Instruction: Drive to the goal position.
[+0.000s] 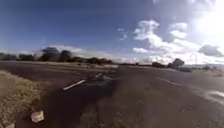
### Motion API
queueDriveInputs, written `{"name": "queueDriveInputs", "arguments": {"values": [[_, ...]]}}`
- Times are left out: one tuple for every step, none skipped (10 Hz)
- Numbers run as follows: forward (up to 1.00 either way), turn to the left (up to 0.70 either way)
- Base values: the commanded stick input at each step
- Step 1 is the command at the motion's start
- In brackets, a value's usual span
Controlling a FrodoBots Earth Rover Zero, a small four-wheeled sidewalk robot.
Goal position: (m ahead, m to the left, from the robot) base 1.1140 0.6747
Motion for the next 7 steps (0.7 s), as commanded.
{"name": "queueDriveInputs", "arguments": {"values": [[0.50, 0.50], [0.50, 0.50], [0.50, 0.50], [0.50, 0.50], [0.50, 0.50], [0.50, 0.50], [0.50, 0.50]]}}
